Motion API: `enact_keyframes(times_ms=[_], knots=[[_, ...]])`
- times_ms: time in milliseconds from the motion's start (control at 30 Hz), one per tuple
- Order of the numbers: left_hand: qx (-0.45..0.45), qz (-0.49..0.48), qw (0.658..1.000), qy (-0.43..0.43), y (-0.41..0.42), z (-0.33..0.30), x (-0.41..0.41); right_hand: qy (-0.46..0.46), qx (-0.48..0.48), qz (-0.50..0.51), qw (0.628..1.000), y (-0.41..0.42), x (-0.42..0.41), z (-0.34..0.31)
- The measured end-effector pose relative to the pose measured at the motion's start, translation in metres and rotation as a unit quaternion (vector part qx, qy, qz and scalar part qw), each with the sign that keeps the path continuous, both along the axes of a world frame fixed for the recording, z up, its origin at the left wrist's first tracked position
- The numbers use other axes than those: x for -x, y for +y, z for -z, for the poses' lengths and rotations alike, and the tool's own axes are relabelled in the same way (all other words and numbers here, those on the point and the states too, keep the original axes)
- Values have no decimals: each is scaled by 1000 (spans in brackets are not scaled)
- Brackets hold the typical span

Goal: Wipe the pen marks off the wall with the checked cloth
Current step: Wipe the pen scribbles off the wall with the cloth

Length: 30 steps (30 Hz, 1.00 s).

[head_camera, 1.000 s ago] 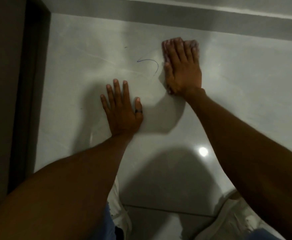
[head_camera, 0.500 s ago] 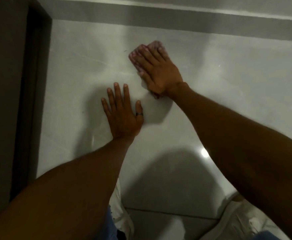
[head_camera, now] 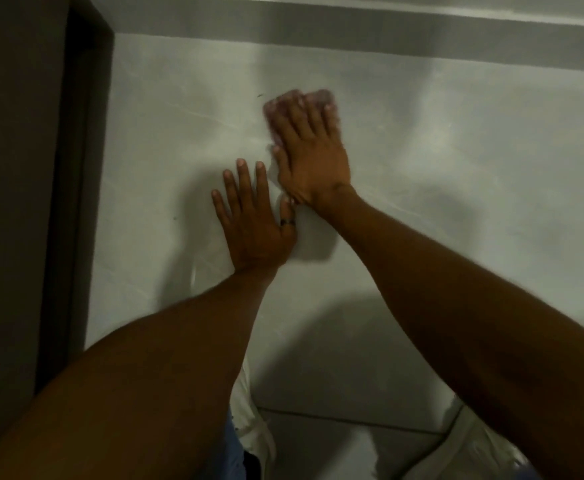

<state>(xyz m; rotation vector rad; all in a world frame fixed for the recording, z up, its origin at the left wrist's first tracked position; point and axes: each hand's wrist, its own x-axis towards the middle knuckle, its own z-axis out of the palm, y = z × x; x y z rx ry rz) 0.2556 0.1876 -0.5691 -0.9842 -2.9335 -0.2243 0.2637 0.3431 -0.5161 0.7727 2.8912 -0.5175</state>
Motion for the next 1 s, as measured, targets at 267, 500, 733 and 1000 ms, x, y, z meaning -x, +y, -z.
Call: enact_keyframes(times_ms=[267,500,733,1000], knots=[[10,1,1000,-13,0,-3,-1,46,-26,-106,993,-9,-73,10],[3,-2,999,-35,-1,-5,0,55,-12,-165,985,-62,-193,32],[-4,-9,1000,-20,-1,-2,-2,59,-20,-237,970,9,-185,34],[49,-4,995,-88,0,-15,4,-11,175,164,971,2,-139,-18]])
